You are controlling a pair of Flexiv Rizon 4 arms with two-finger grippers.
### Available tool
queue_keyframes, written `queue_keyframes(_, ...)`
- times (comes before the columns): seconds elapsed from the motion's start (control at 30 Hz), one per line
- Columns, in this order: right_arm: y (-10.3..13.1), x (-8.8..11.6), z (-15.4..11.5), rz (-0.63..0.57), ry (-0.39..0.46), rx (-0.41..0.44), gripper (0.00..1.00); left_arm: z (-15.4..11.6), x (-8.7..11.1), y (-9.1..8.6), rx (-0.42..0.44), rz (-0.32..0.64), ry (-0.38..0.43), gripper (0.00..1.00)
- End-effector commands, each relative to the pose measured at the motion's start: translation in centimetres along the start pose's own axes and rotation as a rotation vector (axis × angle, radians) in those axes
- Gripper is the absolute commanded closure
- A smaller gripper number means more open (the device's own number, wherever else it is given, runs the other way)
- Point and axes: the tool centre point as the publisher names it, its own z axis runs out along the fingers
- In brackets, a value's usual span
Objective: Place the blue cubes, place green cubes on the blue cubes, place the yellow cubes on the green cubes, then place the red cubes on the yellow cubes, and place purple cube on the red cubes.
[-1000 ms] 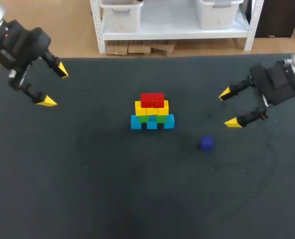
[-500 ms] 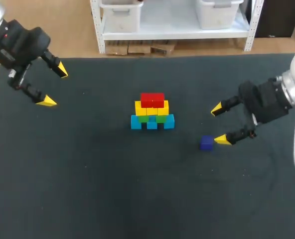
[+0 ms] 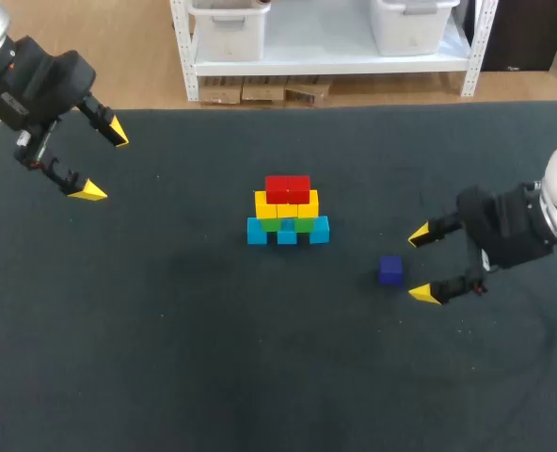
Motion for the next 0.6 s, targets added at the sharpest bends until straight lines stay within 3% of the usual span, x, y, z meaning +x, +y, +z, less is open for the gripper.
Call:
queue_keyframes(0.03,-1.1,0.3,1.4,-0.011,-0.022,-0.022,0.00,0.0,0.1,0.0,0.000,0.003,-0.002,0.00)
queue_keyframes(0.5,-1.9,0.5,3.0,-0.025,-0.036,-0.072,0.00,0.0,0.1,0.0,0.000,0.003,-0.002,0.00)
queue_keyframes(0.53,-1.9,0.5,3.0,-0.026,-0.036,-0.073,0.15,0.0,0.1,0.0,0.000,0.003,-0.002,0.00)
queue_keyframes(0.57,-1.9,0.5,3.0,-0.026,-0.035,-0.074,0.45,0.0,0.1,0.0,0.000,0.003,-0.002,0.00)
queue_keyframes(0.6,-1.9,0.5,3.0,-0.026,-0.034,-0.075,0.52,0.0,0.1,0.0,0.000,0.003,-0.002,0.00)
